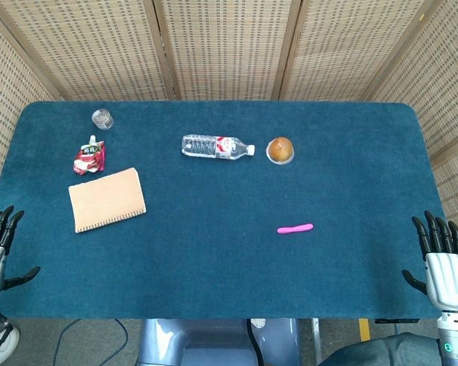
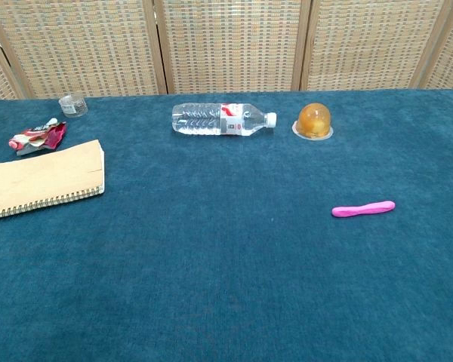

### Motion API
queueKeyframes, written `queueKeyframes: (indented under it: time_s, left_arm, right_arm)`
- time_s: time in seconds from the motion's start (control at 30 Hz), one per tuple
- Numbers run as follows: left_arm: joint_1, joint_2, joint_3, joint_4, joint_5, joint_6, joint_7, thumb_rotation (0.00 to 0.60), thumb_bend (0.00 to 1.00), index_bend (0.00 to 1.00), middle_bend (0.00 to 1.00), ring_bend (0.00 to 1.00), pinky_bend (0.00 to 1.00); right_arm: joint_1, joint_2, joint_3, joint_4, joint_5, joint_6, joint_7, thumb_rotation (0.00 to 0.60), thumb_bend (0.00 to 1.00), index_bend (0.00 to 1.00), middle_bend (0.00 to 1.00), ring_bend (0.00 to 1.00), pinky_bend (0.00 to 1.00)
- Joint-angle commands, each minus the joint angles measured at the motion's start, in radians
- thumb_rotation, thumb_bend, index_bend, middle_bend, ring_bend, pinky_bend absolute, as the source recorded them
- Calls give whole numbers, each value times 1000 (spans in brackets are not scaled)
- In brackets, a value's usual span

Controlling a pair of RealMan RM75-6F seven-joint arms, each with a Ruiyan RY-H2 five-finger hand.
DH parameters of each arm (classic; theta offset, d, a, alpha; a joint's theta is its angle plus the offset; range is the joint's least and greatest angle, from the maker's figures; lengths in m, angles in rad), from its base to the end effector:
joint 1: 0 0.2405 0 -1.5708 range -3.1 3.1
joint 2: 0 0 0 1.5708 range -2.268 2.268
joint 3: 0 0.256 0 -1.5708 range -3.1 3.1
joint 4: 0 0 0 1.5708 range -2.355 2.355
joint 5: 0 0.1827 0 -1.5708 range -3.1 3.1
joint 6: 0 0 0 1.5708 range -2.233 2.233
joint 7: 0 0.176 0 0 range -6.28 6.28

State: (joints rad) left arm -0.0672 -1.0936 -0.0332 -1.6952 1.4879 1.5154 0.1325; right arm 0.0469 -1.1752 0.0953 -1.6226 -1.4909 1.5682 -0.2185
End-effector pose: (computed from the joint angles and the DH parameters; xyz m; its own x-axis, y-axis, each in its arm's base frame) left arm -0.2920 0.2015 0.1878 0.4631 0.0014 0.8863 0.8862 0.0155 -0.4631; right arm -0.2951 -0.2062 0.1876 0.5272 0.0989 0.8439 -0.8497 0.0530 0.5246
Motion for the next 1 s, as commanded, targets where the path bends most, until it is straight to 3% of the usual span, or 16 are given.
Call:
queueKeyframes:
  time_s: [0.03, 0.3, 0.47, 0.63, 0.73, 1.0]
  left_arm:
    - [-1, 1, -1, -1, -3, -4, -1, 600, 0, 0, 0, 0, 0]
    - [-13, -4, -13, 0, -20, -22, 0, 600, 0, 0, 0, 0, 0]
    - [-22, -15, -24, 12, -44, -39, 7, 600, 0, 0, 0, 0, 0]
    - [-27, -31, -31, 19, -67, -50, 19, 600, 0, 0, 0, 0, 0]
    - [-28, -39, -34, 25, -70, -47, 27, 600, 0, 0, 0, 0, 0]
    - [-37, -65, -47, 49, -93, -54, 43, 600, 0, 0, 0, 0, 0]
  right_arm:
    - [0, -2, 0, 3, -1, 0, 1, 600, 0, 0, 0, 0, 0]
    - [34, -10, -2, 3, 16, -76, 28, 600, 0, 0, 0, 0, 0]
    - [127, -1, 22, -3, 49, -231, 38, 600, 0, 12, 0, 0, 0]
    - [258, 4, 73, 6, 118, -434, 85, 600, 5, 160, 0, 0, 0]
    - [310, -13, 96, 34, 154, -496, 77, 600, 92, 266, 0, 0, 0]
    - [436, -125, 121, 167, 247, -668, 48, 600, 299, 336, 0, 0, 0]
